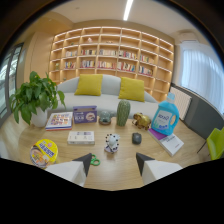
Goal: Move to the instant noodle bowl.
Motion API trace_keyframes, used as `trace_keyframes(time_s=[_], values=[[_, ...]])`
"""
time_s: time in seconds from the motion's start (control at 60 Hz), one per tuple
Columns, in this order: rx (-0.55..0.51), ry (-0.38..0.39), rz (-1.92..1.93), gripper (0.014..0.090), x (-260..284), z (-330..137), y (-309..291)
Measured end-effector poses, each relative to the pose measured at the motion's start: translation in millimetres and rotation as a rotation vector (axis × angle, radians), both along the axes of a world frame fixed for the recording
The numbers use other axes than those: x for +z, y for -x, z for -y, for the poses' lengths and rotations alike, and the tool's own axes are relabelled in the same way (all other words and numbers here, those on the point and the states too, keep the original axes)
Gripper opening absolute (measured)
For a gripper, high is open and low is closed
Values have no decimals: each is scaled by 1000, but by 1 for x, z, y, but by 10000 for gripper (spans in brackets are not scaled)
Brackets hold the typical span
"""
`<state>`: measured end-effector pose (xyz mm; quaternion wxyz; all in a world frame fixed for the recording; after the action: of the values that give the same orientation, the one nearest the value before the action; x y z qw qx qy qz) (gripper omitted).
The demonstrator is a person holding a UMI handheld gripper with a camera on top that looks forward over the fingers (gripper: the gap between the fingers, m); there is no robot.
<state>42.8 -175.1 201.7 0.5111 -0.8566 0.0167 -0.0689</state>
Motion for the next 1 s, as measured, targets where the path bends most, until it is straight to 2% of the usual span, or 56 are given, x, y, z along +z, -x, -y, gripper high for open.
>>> trace_keyframes(time_s=[0.2,0.35,0.5,0.75,1.0], values=[[-11,5,15,841,-2,12,0],[-31,16,31,837,-10,38,2],[-33,62,45,841,-37,75,21],[22,122,2,840,-83,113,101],[124,136,-51,845,-106,98,199]])
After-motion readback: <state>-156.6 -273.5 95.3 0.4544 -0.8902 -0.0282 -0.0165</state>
